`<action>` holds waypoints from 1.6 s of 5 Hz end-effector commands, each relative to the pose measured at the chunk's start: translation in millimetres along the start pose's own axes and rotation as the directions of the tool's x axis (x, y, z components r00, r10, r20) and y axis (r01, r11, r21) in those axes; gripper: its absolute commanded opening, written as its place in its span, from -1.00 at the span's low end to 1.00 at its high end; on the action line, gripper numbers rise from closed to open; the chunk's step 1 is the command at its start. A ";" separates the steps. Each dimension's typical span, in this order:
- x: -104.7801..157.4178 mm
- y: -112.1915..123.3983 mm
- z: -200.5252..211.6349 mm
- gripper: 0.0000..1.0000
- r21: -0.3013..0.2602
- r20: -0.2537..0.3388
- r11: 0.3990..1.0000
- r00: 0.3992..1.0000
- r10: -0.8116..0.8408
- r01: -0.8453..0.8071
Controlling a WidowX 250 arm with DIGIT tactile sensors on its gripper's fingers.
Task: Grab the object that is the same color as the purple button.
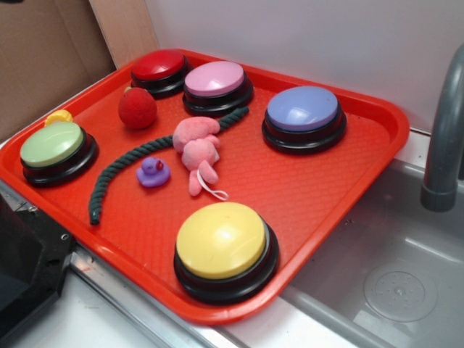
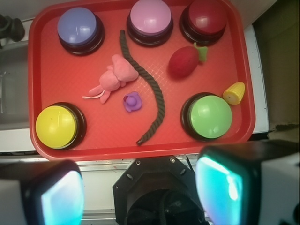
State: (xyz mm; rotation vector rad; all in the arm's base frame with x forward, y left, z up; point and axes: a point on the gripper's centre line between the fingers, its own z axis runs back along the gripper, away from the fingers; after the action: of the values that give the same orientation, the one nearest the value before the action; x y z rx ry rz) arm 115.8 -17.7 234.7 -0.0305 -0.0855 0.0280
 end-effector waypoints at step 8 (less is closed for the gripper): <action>50.2 -16.2 -191.9 1.00 0.075 -0.041 0.983 0.986 -0.163 0.166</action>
State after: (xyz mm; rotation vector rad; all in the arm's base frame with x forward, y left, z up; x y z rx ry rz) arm 180.1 -37.2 43.3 0.0603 -0.0262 -0.1318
